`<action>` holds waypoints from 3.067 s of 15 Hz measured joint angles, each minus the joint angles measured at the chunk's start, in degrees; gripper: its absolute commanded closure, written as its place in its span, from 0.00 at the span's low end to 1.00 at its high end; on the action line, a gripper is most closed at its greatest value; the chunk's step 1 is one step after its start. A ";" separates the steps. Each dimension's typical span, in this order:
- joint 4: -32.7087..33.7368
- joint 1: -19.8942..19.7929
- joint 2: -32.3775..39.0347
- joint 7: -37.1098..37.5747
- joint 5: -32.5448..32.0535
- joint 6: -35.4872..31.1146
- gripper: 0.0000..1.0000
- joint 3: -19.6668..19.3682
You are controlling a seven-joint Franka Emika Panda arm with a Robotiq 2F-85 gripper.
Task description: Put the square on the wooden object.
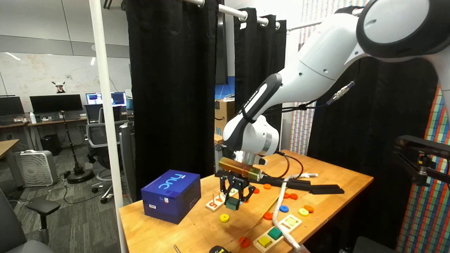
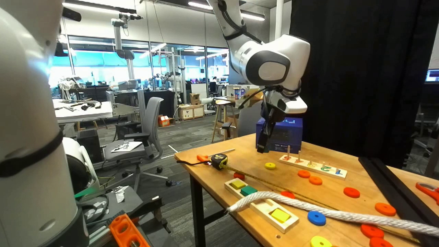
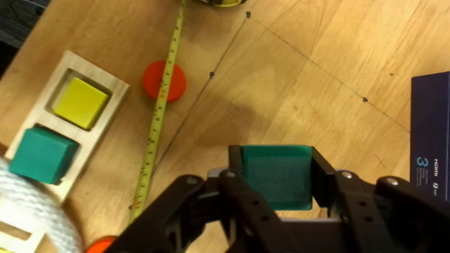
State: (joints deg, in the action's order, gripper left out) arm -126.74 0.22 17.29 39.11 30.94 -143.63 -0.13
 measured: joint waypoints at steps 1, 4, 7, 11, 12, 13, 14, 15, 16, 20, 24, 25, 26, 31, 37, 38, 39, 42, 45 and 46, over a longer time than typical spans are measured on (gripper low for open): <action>-1.90 -0.15 -1.86 0.40 0.26 0.02 0.79 -0.23; -6.79 -0.62 -5.96 1.56 2.56 0.02 0.79 -0.61; -10.83 -0.75 -8.28 4.59 4.22 0.01 0.79 -0.90; -15.13 -0.79 -9.62 9.33 5.81 -0.08 0.79 -1.17; -16.14 -0.79 -9.91 10.57 6.15 -0.17 0.79 -1.33; -17.15 -0.81 -10.25 11.64 6.54 -0.34 0.79 -1.52; -18.13 -0.85 -10.61 12.62 6.83 -0.66 0.79 -1.73; -19.06 -0.94 -11.00 13.59 6.96 -0.93 0.79 -1.95; -19.92 -1.05 -11.41 14.39 7.00 -1.17 0.79 -2.21; -22.74 -2.13 -12.76 16.39 7.12 -3.26 0.79 -3.63; -24.71 -4.28 -13.31 16.40 7.45 -6.40 0.79 -5.38; -24.99 -4.83 -13.31 16.40 7.45 -6.91 0.79 -5.85; -25.21 -5.33 -13.31 16.36 7.45 -7.36 0.79 -6.28; -25.10 -6.23 -13.31 16.28 7.45 -7.86 0.79 -6.80; -25.07 -5.89 -13.23 16.28 7.45 -8.72 0.79 -6.26; -25.07 -5.89 -13.12 16.28 7.45 -8.72 0.79 -6.26; -25.07 -5.89 -12.99 16.28 7.45 -8.72 0.79 -6.26; -25.06 -5.89 -12.57 16.27 7.45 -8.72 0.79 -6.26; -24.78 -5.89 -11.73 16.20 7.45 -8.72 0.79 -6.26; -24.58 -5.89 -11.31 16.18 7.45 -8.72 0.79 -6.26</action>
State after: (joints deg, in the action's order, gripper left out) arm -151.32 -5.67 5.98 55.29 38.38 -152.36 -6.39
